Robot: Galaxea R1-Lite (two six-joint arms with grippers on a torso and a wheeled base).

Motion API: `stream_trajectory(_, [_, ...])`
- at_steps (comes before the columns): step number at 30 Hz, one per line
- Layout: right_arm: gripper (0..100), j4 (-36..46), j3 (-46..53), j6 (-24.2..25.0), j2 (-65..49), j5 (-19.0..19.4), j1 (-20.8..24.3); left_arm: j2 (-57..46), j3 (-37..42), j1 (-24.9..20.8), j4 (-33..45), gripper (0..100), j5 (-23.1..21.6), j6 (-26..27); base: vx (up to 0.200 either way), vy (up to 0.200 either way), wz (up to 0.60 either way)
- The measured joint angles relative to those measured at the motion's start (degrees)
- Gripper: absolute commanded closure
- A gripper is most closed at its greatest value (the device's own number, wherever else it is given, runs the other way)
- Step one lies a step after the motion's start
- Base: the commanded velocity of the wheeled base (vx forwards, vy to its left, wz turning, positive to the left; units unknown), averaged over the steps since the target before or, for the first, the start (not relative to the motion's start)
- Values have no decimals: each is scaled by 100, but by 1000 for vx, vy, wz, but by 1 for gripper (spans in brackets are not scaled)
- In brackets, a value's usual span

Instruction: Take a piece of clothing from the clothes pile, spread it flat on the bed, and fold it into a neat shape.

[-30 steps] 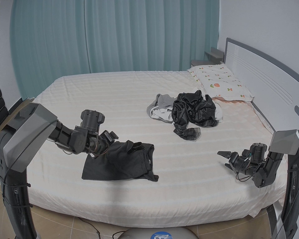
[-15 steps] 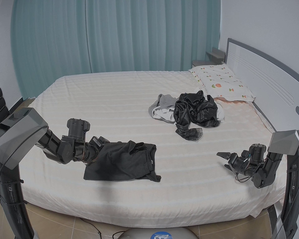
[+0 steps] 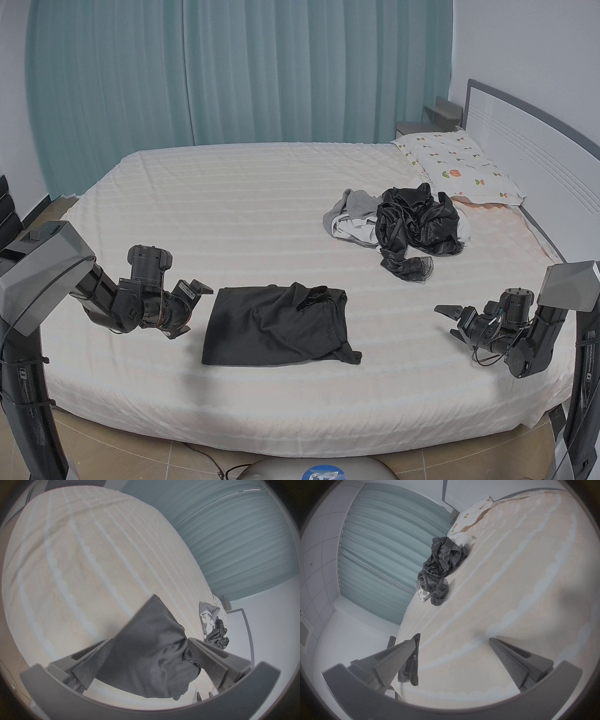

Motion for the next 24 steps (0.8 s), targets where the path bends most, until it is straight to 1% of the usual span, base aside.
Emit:
stream_trajectory(1, [0,-2,0,-16,-4,0,0,15,0,9,-9,0,0,0,0,200,0])
stream_trajectory(5, [0,-38,38,-30,-28,-5,28,54,0,22,-12,0,4,1,0,0,0])
stream_trajectory(12, [0,-358,230,-63,-87,-44,116,72,57,33,10,0,9,-18,0,0,0])
stream_trajectory(19, [0,-423,341,-74,-119,-93,200,59,155,28,-12,0,-45,-202,0,0,0])
stream_trajectory(22, [0,-427,385,-105,-163,-132,257,63,155,33,-12,0,-155,-218,200,-200,0])
stream_trajectory(24, [0,-412,418,-121,-227,-229,344,65,155,34,-11,0,-169,-221,200,-200,0])
